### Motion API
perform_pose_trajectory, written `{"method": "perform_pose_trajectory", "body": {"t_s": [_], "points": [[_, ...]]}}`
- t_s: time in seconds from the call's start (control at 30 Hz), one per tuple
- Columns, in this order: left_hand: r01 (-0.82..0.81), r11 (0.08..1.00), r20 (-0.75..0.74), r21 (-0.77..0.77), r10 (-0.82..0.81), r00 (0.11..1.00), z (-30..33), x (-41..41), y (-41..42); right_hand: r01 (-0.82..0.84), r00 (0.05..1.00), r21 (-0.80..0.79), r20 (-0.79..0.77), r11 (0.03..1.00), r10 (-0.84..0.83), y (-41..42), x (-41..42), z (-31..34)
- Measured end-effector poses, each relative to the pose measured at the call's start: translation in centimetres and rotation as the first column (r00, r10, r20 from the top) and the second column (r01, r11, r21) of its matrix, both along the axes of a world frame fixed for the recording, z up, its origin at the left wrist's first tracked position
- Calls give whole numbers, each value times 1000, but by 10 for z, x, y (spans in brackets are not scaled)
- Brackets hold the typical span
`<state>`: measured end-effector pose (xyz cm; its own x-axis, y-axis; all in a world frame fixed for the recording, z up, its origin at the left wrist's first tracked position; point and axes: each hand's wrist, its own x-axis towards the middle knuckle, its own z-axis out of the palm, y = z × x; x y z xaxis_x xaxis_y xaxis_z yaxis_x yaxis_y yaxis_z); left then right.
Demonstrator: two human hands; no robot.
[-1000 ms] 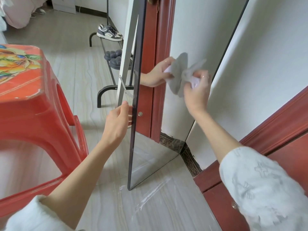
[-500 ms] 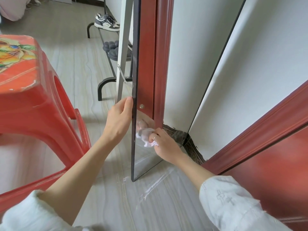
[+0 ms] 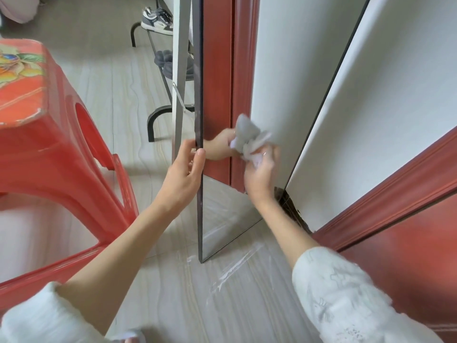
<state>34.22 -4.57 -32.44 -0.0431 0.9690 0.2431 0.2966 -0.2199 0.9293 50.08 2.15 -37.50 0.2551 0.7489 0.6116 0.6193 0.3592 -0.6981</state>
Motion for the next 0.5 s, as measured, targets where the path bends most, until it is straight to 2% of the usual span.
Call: {"method": "perform_pose_trajectory", "body": {"t_s": [0.03, 0.1, 0.2, 0.27, 0.33, 0.43, 0.5], "points": [[-3, 1000, 7, 6, 3, 1000, -1, 1, 0, -54, 998, -64, -13, 996, 53, -11, -2, -17], [-20, 1000, 1, 11, 20, 1000, -5, 5, 0, -115, 992, -316, 21, 942, 128, -30, 2, -46], [-49, 999, -35, -22, 48, 998, -12, 10, -5, -164, 957, -611, 92, 774, 275, -42, 23, -69], [-52, 997, -34, -63, 50, 998, -21, 13, -8, -138, 981, -712, -2, 688, 195, -44, 38, -63], [-69, 992, -47, -107, 64, 997, -29, 18, -9, -120, 990, -732, -139, 671, 27, -39, 53, -55], [-141, 984, -6, -106, 141, 990, -32, 28, -10, -69, 951, -629, -275, 774, -139, -24, 68, -44], [-196, 978, 54, -65, 199, 978, -28, 32, -10, -28, 883, -553, -404, 833, -239, -9, 70, -38]]}}
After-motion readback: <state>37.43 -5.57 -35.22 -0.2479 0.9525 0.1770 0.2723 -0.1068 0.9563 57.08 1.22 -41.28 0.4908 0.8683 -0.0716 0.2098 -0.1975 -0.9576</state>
